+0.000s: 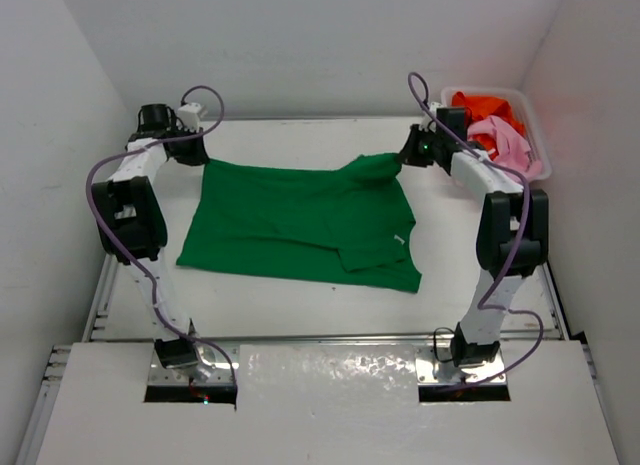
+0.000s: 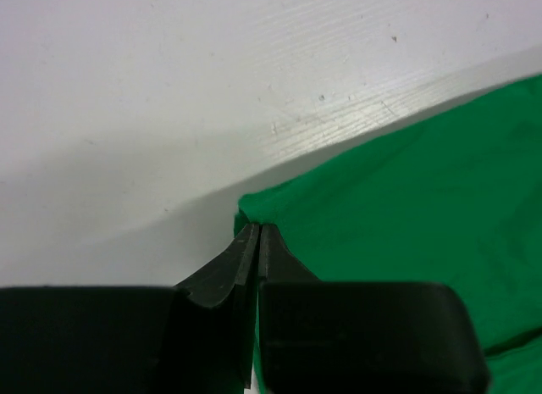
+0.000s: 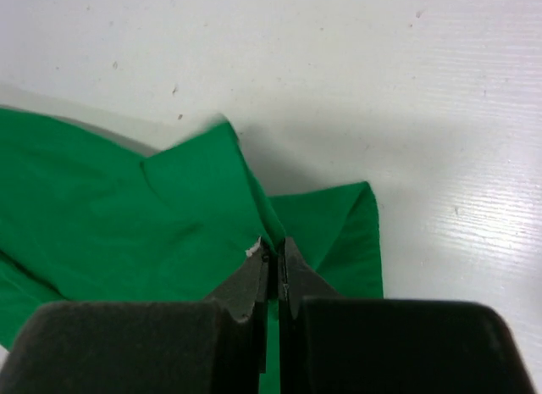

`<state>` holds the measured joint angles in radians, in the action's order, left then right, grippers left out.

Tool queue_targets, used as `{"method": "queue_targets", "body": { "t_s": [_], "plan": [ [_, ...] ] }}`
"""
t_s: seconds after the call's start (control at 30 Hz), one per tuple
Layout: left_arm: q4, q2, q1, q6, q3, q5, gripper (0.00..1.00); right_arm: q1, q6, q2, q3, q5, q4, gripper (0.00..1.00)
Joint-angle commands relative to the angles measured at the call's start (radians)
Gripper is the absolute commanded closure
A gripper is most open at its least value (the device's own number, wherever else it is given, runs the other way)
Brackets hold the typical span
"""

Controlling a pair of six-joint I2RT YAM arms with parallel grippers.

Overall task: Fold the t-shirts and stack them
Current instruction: Fold the other side of the tshirt into a rectangle

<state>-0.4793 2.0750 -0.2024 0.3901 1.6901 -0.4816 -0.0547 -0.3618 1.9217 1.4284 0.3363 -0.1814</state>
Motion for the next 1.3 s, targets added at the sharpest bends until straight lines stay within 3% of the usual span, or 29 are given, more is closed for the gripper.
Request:
{"method": "queue_targets", "body": {
  "t_s": [0.0,0.17,0.33,0.47,0.67,1.07,1.1,1.13,1.17,1.27],
  "plan": [
    [0.056,-0.038,0.006,-0.005,-0.026,-0.032,1.0,0.001,-0.006,-0.05,-0.018,-0.005,0.043,1.0],
    [0.034,-0.122,0.008,0.059,-0.151,-0.048,1.0,-0.004,-0.005,-0.153,-0.156,0.029,0.068,1.0],
    [-0.028,-0.225,-0.014,0.154,-0.26,-0.04,1.0,-0.004,0.017,-0.364,-0.396,0.015,0.073,1.0],
    [-0.116,-0.28,-0.035,0.191,-0.305,0.11,1.0,-0.004,0.061,-0.48,-0.52,0.018,0.045,1.0],
    [-0.162,-0.302,-0.034,0.227,-0.434,0.123,1.0,-0.017,0.018,-0.523,-0.687,0.052,0.06,1.0],
    [-0.17,-0.205,-0.034,0.202,-0.419,0.202,1.0,-0.05,0.023,-0.494,-0.735,0.064,0.085,1.0],
    [-0.176,-0.205,-0.034,0.198,-0.406,0.196,0.98,-0.05,0.023,-0.489,-0.734,0.064,0.083,1.0],
    [-0.183,-0.205,-0.034,0.194,-0.396,0.19,0.8,-0.05,0.027,-0.484,-0.731,0.066,0.08,1.0],
    [-0.191,-0.211,-0.034,0.187,-0.37,0.184,0.72,-0.05,0.027,-0.478,-0.726,0.072,0.077,1.0],
    [-0.197,-0.228,-0.032,0.135,-0.284,0.15,0.6,-0.056,0.032,-0.452,-0.724,0.072,0.063,1.0]
  ]
}}
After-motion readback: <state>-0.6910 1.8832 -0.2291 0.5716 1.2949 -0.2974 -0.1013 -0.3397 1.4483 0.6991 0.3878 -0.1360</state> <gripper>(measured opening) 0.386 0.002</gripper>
